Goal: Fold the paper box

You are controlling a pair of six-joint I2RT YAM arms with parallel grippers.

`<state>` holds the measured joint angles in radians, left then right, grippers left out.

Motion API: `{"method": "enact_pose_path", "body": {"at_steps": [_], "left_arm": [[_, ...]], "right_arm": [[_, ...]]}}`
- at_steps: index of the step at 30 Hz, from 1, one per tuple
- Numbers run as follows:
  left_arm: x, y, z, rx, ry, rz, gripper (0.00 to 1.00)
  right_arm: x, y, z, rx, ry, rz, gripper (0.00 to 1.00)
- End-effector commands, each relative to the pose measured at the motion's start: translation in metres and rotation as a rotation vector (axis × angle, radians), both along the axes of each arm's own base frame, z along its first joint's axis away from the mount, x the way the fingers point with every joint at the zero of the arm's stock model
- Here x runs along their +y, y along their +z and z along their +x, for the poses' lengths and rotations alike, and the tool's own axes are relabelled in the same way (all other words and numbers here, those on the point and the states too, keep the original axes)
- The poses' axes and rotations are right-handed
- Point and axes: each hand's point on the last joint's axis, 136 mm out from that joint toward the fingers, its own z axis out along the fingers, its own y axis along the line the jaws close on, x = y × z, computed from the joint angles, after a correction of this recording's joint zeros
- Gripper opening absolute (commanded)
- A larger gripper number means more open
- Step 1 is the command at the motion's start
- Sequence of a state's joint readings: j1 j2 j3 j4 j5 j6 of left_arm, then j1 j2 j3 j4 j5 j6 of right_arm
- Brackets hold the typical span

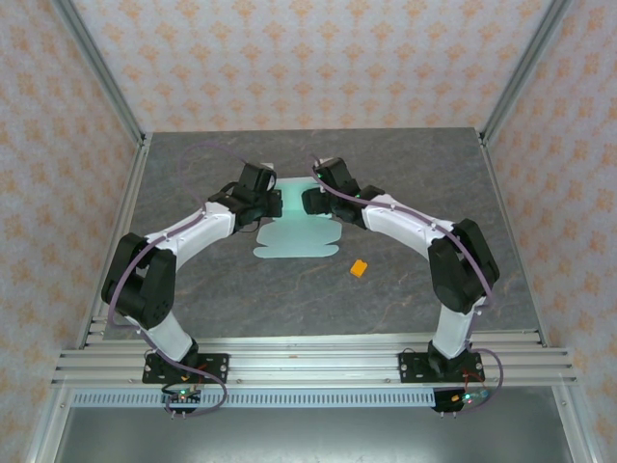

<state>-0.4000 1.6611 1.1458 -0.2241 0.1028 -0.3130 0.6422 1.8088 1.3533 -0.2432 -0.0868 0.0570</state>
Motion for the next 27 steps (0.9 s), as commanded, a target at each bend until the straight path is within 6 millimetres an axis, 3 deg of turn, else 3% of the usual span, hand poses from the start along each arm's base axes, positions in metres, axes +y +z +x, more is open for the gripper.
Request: {"method": "enact_pose_path", "body": {"at_steps": [1, 11, 16, 27], "left_arm": [[-0.008, 0.011, 0.004, -0.02, -0.031, -0.008, 0.07], [-0.009, 0.007, 0.004, -0.012, -0.035, -0.004, 0.07], [-0.009, 0.006, 0.004, -0.011, -0.037, -0.004, 0.07], [-0.009, 0.005, 0.004, -0.006, -0.04, 0.001, 0.07]], "right_arm": [[0.0, 0.013, -0.015, 0.016, 0.046, 0.028, 0.7], [-0.003, 0.038, -0.03, 0.032, 0.146, 0.076, 1.0], [-0.023, 0.044, -0.032, 0.041, 0.133, 0.069, 0.99], [-0.076, 0.088, -0.061, 0.001, 0.15, 0.195, 0.99]]}}
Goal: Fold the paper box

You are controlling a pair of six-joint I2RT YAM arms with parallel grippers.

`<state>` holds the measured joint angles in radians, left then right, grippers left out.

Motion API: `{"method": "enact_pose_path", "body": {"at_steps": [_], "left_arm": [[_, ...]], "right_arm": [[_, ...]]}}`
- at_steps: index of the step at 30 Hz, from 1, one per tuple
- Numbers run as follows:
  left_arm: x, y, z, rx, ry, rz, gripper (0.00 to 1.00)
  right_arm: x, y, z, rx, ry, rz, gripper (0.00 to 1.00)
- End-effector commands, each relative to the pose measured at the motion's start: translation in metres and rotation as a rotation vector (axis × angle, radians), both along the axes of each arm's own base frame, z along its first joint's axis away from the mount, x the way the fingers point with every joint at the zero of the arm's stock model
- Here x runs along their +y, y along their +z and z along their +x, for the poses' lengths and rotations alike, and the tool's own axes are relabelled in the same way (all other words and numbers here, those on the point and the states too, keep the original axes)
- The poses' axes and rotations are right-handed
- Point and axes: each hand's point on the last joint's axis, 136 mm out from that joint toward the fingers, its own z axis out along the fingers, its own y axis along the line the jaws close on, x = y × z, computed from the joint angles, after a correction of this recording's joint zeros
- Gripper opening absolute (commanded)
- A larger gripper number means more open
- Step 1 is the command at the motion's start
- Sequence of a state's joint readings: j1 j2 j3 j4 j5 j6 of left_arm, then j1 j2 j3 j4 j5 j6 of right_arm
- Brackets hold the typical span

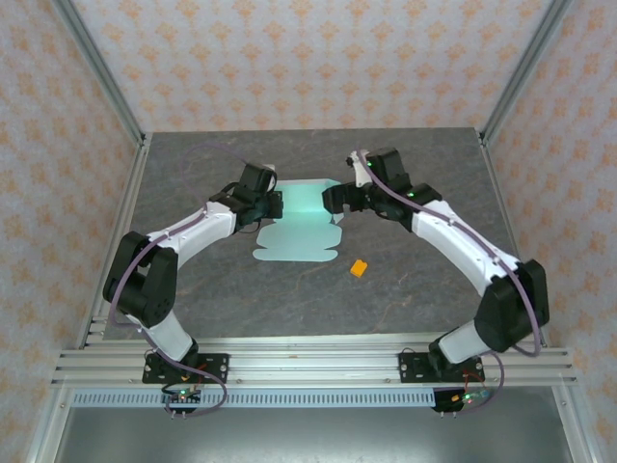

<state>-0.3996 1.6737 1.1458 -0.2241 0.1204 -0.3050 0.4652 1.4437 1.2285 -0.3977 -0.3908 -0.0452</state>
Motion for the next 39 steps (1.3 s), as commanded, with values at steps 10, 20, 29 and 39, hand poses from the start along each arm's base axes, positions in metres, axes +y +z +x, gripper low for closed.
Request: {"method": "enact_pose_path", "body": {"at_steps": [10, 20, 29, 39], "left_arm": [[-0.007, 0.015, 0.005, -0.026, -0.027, 0.0, 0.07], [-0.009, 0.015, 0.005, -0.025, -0.03, -0.007, 0.07], [-0.01, 0.013, 0.006, -0.02, -0.035, -0.007, 0.07], [-0.011, 0.012, 0.006, -0.017, -0.038, -0.015, 0.07]], "right_arm": [[-0.02, -0.042, -0.008, 0.116, 0.143, 0.169, 0.68], [0.006, -0.054, 0.007, 0.124, 0.276, 0.25, 0.57], [0.023, -0.053, 0.009, 0.126, 0.353, 0.271, 0.52], [0.04, -0.048, 0.02, 0.107, 0.368, 0.218, 0.45]]}}
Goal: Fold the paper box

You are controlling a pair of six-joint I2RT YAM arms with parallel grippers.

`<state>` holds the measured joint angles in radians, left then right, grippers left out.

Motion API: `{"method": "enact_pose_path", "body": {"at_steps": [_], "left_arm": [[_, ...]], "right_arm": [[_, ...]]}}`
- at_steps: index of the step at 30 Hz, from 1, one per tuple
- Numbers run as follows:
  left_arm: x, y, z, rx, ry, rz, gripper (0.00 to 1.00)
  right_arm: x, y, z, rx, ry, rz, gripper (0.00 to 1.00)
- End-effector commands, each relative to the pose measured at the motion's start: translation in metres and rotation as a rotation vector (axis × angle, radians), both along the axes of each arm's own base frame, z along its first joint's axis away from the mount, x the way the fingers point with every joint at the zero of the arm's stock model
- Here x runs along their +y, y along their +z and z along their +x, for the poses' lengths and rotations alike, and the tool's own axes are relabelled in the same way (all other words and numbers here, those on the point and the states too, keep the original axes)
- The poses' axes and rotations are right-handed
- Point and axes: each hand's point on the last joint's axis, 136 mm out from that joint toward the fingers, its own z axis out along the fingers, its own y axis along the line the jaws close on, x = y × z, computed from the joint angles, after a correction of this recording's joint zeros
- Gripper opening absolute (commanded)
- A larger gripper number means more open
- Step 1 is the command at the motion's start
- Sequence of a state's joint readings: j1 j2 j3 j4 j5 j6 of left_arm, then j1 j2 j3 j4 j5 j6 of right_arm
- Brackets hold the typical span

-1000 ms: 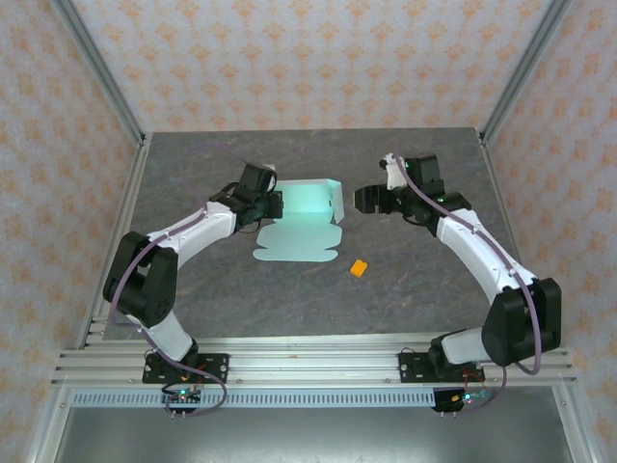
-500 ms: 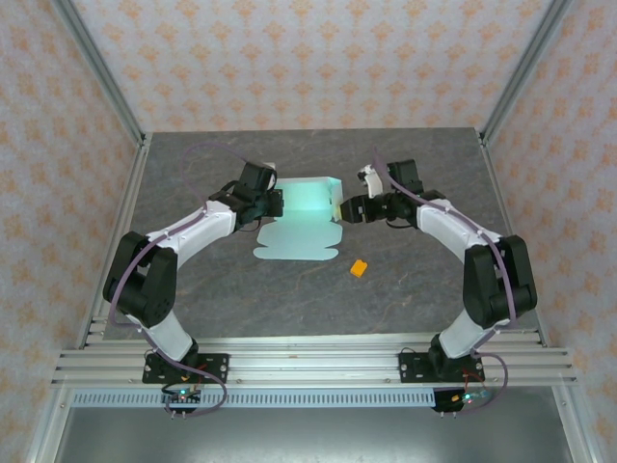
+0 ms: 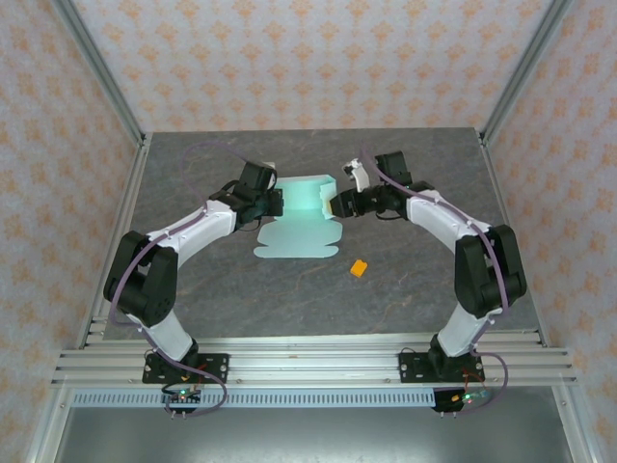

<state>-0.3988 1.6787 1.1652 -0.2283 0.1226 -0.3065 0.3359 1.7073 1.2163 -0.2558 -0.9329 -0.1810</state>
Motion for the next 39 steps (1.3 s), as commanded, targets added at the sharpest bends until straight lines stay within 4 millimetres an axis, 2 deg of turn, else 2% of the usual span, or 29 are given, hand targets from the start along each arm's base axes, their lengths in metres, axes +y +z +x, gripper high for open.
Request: {"method": "enact_pose_path", "body": {"at_steps": [1, 7, 13, 17, 24, 31, 35, 39], "left_arm": [[-0.01, 0.007, 0.002, -0.009, -0.039, -0.009, 0.07], [-0.011, 0.006, 0.002, -0.005, -0.042, -0.014, 0.07], [-0.012, 0.005, 0.002, -0.002, -0.043, -0.016, 0.07], [-0.013, 0.004, 0.001, 0.0, -0.046, -0.018, 0.07], [-0.013, 0.003, 0.001, 0.002, -0.046, -0.017, 0.07], [-0.014, 0.002, 0.0, 0.004, -0.05, -0.018, 0.07], [-0.014, 0.002, 0.0, 0.004, -0.049, -0.018, 0.07], [-0.014, 0.003, -0.001, 0.002, -0.05, -0.019, 0.07]], "right_arm": [[0.008, 0.012, 0.014, -0.072, 0.002, -0.022, 0.43], [0.007, 0.003, 0.029, -0.113, -0.108, -0.153, 0.36], [-0.001, 0.001, 0.048, -0.187, -0.345, -0.321, 0.3], [-0.003, 0.001, 0.053, -0.247, -0.476, -0.441, 0.29], [0.005, 0.005, 0.056, -0.279, -0.535, -0.452, 0.26], [-0.013, 0.007, 0.068, -0.257, -0.711, -0.509, 0.23], [-0.009, 0.005, 0.069, -0.266, -0.692, -0.501, 0.25], [-0.008, 0.003, 0.07, -0.276, -0.661, -0.534, 0.22]]}}
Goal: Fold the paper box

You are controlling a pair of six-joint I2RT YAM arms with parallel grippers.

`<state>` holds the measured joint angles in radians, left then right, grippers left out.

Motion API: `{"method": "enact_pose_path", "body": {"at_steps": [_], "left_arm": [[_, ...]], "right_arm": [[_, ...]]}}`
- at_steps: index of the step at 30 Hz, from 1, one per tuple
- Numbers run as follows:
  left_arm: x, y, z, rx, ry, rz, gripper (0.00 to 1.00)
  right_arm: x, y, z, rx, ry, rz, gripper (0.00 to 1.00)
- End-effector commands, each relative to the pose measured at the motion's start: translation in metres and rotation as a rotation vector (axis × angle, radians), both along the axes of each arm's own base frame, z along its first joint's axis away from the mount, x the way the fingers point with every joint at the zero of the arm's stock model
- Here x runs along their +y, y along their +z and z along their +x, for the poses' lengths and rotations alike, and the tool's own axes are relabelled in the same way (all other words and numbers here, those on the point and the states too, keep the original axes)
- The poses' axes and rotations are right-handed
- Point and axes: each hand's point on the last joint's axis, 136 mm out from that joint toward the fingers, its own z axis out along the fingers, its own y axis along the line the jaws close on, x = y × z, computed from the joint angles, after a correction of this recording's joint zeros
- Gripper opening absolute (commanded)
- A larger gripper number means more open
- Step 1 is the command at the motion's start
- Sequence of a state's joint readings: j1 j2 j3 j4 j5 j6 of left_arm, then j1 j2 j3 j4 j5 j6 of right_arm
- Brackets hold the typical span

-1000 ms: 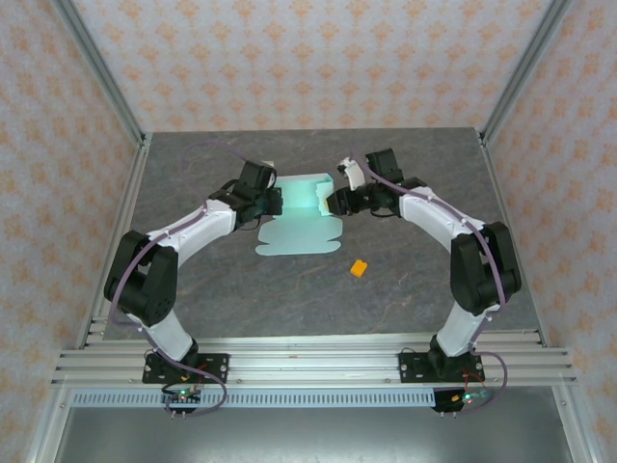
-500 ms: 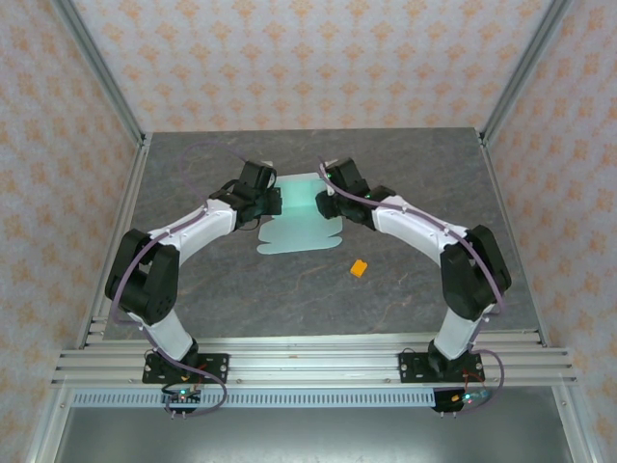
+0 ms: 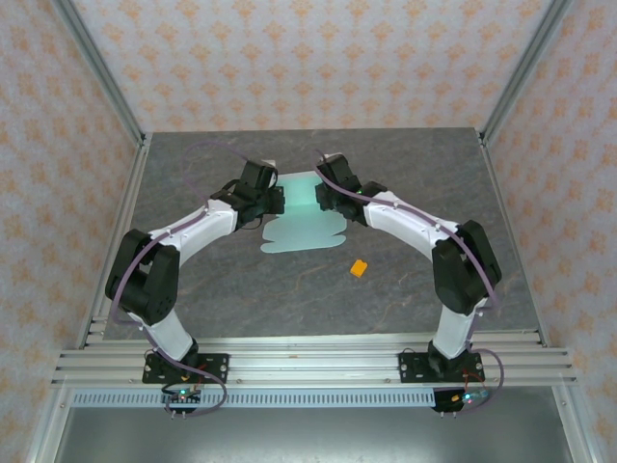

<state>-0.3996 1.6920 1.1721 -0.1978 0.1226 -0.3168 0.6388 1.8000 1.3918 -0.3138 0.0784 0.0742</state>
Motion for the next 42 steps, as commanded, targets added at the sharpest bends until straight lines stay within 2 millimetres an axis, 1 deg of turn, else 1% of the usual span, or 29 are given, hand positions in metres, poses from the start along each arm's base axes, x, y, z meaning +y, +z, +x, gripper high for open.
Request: {"method": "enact_pose_path", "body": {"at_steps": [1, 4, 9, 11, 18, 24, 32, 37, 42], "left_arm": [[-0.011, 0.001, -0.007, 0.022, -0.057, -0.002, 0.07], [-0.01, 0.002, -0.007, 0.02, -0.055, -0.002, 0.07], [-0.009, 0.002, -0.008, 0.019, -0.05, 0.003, 0.07], [-0.008, 0.003, -0.007, 0.017, -0.049, 0.003, 0.07], [-0.005, 0.006, -0.008, 0.005, -0.032, 0.006, 0.07], [-0.005, 0.004, -0.007, 0.008, -0.027, 0.008, 0.07], [-0.004, 0.003, -0.007, 0.007, -0.022, 0.012, 0.07], [-0.004, 0.001, -0.006, 0.011, -0.021, 0.014, 0.07], [-0.003, 0.0, -0.005, 0.012, -0.02, 0.021, 0.07]], "right_arm": [[-0.014, 0.01, 0.018, -0.057, -0.068, -0.048, 0.21], [-0.02, 0.007, 0.017, -0.044, -0.087, -0.079, 0.19], [-0.036, -0.001, 0.014, -0.027, -0.145, -0.163, 0.14], [-0.041, -0.001, 0.013, -0.029, -0.167, -0.194, 0.14], [-0.058, 0.001, 0.014, -0.063, -0.273, -0.298, 0.12], [-0.07, -0.004, 0.012, -0.063, -0.338, -0.36, 0.11], [-0.086, -0.003, 0.011, -0.065, -0.412, -0.486, 0.11], [-0.09, -0.006, 0.012, -0.056, -0.438, -0.537, 0.13], [-0.086, -0.009, 0.013, -0.041, -0.416, -0.501, 0.14]]}}
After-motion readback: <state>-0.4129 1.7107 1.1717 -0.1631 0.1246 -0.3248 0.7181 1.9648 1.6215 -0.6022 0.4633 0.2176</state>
